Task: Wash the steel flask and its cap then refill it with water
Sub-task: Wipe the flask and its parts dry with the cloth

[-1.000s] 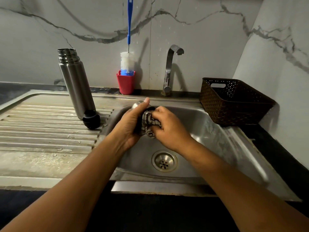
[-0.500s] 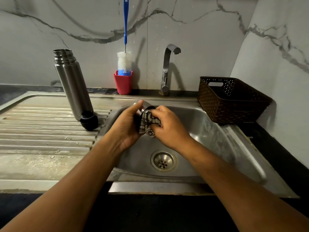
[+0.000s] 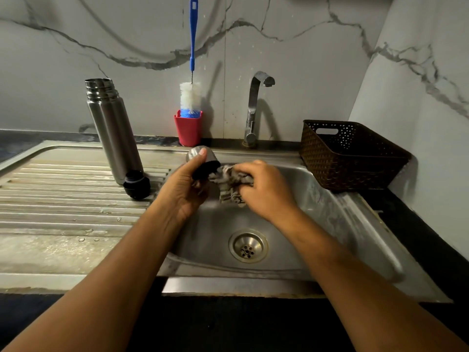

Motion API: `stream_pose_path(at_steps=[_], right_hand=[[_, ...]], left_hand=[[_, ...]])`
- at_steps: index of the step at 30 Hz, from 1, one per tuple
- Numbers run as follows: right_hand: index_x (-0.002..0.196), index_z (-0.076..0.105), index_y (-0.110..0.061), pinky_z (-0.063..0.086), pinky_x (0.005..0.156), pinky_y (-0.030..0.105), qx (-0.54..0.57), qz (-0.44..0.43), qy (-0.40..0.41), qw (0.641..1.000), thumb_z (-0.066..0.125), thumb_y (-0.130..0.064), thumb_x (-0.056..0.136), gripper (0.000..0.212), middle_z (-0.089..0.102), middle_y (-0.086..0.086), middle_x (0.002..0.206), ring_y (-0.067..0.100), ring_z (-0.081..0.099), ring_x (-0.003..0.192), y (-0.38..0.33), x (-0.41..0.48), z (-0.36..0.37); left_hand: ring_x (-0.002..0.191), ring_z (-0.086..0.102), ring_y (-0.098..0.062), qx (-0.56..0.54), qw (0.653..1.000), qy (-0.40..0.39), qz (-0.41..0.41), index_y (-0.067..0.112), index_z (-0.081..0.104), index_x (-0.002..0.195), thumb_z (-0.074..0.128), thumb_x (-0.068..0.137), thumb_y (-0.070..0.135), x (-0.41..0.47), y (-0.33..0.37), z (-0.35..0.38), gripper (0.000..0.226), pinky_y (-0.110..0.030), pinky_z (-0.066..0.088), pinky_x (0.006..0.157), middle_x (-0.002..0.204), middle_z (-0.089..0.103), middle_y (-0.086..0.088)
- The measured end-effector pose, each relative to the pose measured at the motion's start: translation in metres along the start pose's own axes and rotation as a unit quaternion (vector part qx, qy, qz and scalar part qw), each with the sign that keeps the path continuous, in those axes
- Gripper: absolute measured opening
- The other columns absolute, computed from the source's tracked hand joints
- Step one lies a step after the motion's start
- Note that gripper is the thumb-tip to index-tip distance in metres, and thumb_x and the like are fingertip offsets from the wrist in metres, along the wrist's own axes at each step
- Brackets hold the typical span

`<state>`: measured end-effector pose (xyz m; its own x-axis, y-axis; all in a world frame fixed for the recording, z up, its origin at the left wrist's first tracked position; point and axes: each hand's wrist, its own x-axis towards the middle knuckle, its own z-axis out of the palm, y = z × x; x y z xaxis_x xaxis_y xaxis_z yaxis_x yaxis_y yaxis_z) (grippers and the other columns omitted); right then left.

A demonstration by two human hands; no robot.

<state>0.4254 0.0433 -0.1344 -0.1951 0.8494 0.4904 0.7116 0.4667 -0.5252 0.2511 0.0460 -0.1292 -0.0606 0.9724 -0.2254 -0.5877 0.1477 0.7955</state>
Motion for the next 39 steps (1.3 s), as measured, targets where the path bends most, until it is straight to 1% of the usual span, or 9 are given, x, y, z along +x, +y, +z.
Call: stream_pose_path(at_steps=[5,8,12,19,25,29,33,36,39], right_hand=[[0.123,0.07,-0.021,0.061,0.082,0.034,0.328,0.193,0.088,0.92,0.062,-0.011,0.096,0.03,0.076,-0.004,0.106,0.018,0.072,0.104,0.013,0.005,-0.018],[0.133,0.064,-0.028,0.057,0.098,0.041,0.181,0.043,0.145,0.972,0.058,-0.023,0.098,0.036,0.07,-0.004,0.124,0.013,0.066,0.115,0.012,0.0,-0.021],[0.154,0.043,-0.037,0.054,0.1,0.033,-0.028,-0.102,0.056,0.993,0.056,-0.021,0.101,0.057,0.056,-0.002,0.147,0.018,0.058,0.127,-0.004,-0.006,-0.001],[0.14,0.061,-0.02,0.056,0.092,0.019,0.12,0.086,0.2,0.969,0.059,-0.017,0.102,0.039,0.071,-0.004,0.126,0.006,0.065,0.112,0.007,-0.004,-0.013],[0.142,0.062,-0.024,0.031,0.119,0.021,0.213,-0.049,-0.097,0.971,0.065,-0.021,0.096,0.046,0.038,-0.006,0.162,0.002,0.034,0.146,-0.017,-0.018,0.008],[0.115,0.071,-0.011,0.053,0.101,0.041,0.213,-0.072,0.028,0.974,0.06,-0.021,0.1,0.021,0.057,-0.002,0.129,0.01,0.058,0.119,-0.018,-0.008,0.012],[0.154,0.04,-0.022,0.05,0.104,0.039,0.041,-0.15,0.01,0.988,0.042,-0.03,0.108,0.046,0.044,-0.001,0.148,0.015,0.052,0.129,-0.013,-0.013,0.022],[0.154,0.042,-0.031,0.046,0.11,0.034,0.159,-0.029,0.011,0.987,0.031,-0.042,0.11,0.047,0.048,-0.001,0.153,0.016,0.051,0.136,-0.016,-0.01,0.027],[0.129,0.067,-0.027,0.057,0.094,0.051,0.327,0.249,-0.04,0.911,0.033,-0.056,0.103,0.051,0.073,0.008,0.12,0.029,0.069,0.111,-0.019,0.0,0.017]], left_hand=[[0.114,0.067,-0.033,0.014,1.0,0.002,0.006,0.023,0.064,0.12,0.081,0.083,0.02,0.006,0.002,-0.007,0.041,-0.045,0.06,0.088,0.127,0.065,-0.017],[0.112,0.07,-0.032,0.061,0.998,-0.028,0.019,0.014,0.058,0.134,0.087,0.073,0.032,0.005,-0.005,-0.001,0.07,-0.037,0.061,0.074,0.128,0.068,-0.017],[0.087,0.076,-0.018,0.124,0.991,-0.032,0.038,0.017,0.073,0.12,0.07,0.086,0.063,0.002,-0.016,0.005,0.057,-0.03,0.058,0.069,0.099,0.079,-0.007],[0.062,0.064,-0.017,0.168,0.985,-0.015,0.028,0.017,0.068,0.112,0.058,0.096,0.064,0.002,-0.02,0.001,0.05,-0.028,0.05,0.052,0.087,0.077,-0.01],[0.091,0.069,-0.026,0.142,0.989,-0.005,0.032,0.025,0.076,0.099,0.044,0.1,0.069,0.0,-0.028,0.006,0.055,-0.039,0.053,0.081,0.093,0.077,-0.008],[0.078,0.064,-0.024,0.184,0.982,0.012,0.046,0.021,0.077,0.098,0.026,0.102,0.074,-0.001,-0.028,-0.003,0.074,-0.035,0.045,0.069,0.087,0.073,-0.012],[0.115,0.07,-0.037,0.189,0.981,0.005,0.054,0.026,0.077,0.104,0.024,0.104,0.069,-0.004,-0.033,0.005,0.068,-0.05,0.053,0.101,0.109,0.078,-0.015],[0.105,0.071,-0.03,0.301,0.938,0.015,0.17,0.024,0.065,0.119,0.024,0.105,0.068,-0.011,-0.036,0.012,0.062,-0.048,0.058,0.093,0.109,0.074,-0.012],[0.084,0.067,-0.01,0.483,0.806,0.006,0.344,0.024,0.054,0.105,0.027,0.104,0.066,-0.017,-0.036,0.011,0.05,-0.035,0.053,0.074,0.088,0.067,0.004]])
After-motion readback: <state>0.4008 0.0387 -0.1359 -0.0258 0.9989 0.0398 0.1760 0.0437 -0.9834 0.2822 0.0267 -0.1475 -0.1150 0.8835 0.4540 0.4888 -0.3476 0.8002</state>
